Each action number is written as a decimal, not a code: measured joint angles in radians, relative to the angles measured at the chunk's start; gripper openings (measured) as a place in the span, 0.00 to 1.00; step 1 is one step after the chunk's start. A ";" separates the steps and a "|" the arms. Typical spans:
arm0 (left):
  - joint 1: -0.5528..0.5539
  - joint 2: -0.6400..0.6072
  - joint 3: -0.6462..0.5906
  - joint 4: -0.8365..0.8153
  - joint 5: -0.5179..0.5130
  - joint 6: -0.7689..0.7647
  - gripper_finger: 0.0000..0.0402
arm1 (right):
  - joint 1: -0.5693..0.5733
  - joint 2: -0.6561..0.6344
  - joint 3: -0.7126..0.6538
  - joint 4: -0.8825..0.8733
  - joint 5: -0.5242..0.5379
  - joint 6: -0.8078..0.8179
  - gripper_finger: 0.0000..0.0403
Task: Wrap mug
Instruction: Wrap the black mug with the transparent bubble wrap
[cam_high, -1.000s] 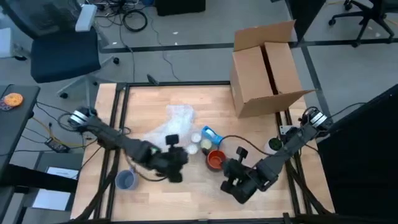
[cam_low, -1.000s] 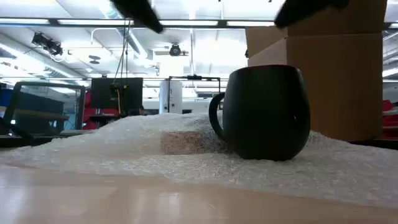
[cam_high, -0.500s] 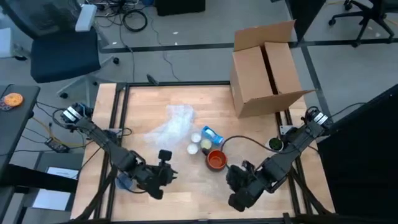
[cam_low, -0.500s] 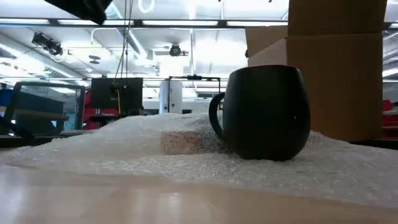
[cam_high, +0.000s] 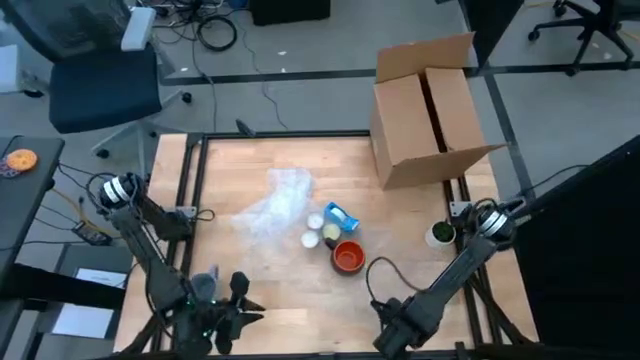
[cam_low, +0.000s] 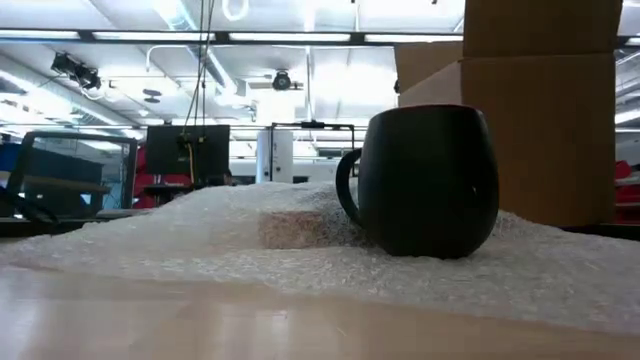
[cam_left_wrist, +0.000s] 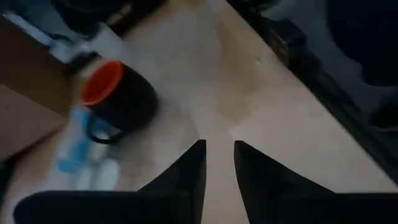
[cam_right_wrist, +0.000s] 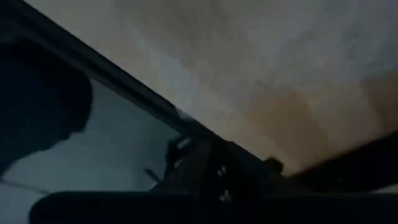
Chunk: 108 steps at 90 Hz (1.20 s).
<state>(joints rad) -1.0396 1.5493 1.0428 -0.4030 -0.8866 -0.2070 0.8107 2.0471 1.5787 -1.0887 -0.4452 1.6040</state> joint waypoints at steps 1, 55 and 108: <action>0.001 0.004 0.000 0.000 -0.003 0.000 0.17 | 0.000 0.006 0.000 -0.001 -0.009 0.002 0.10; 0.071 0.083 0.000 0.032 0.010 0.149 0.17 | 0.001 0.063 -0.041 0.089 0.015 0.123 0.37; 0.084 0.088 0.000 0.052 0.034 0.203 0.17 | -0.036 0.056 -0.162 0.235 -0.011 0.034 0.14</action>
<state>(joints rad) -0.9554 1.6371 1.0428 -0.3512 -0.8524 -0.0040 0.7748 2.1031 1.4166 -0.8541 -0.4560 1.6381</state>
